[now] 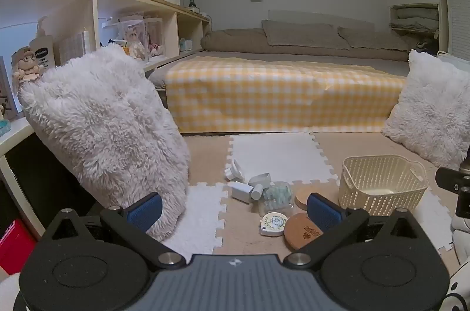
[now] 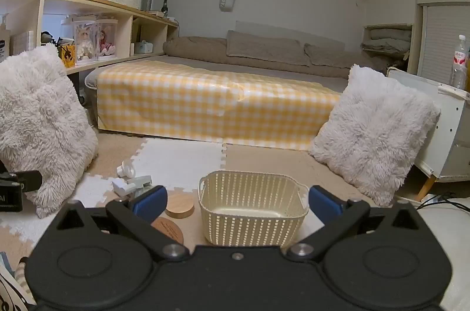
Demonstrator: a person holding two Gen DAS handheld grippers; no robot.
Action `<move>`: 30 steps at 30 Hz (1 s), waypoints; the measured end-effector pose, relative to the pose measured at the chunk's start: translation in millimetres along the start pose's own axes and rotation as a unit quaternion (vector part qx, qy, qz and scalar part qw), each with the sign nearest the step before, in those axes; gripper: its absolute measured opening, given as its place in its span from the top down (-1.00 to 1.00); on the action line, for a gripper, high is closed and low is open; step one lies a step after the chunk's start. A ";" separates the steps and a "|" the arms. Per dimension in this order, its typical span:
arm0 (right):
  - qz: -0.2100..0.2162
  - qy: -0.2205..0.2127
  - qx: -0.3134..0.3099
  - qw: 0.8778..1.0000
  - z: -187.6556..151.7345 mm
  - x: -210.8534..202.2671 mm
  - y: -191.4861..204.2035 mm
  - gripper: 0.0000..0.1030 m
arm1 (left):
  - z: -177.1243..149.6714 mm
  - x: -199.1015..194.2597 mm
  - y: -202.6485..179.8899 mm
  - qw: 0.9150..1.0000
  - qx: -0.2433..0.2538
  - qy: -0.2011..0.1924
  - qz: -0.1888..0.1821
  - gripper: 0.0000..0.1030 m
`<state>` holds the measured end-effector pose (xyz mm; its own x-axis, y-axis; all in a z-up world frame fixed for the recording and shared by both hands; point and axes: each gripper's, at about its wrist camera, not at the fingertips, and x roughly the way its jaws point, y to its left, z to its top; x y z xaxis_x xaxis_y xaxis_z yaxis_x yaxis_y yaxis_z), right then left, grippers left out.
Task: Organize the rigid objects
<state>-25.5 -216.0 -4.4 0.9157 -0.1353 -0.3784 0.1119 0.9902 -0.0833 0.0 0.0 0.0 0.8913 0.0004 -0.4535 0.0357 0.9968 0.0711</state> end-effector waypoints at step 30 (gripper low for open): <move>0.001 0.003 0.002 1.000 0.6 0.8 0.9 -1.00 | 0.1 0.1 0.1 1.000 -0.001 0.004 -0.001 -1.00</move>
<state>-24.4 -215.1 -4.2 0.9133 -0.1338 -0.3847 0.1115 0.9906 -0.0798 0.1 0.1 0.1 0.8876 -0.0009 -0.4607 0.0367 0.9970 0.0687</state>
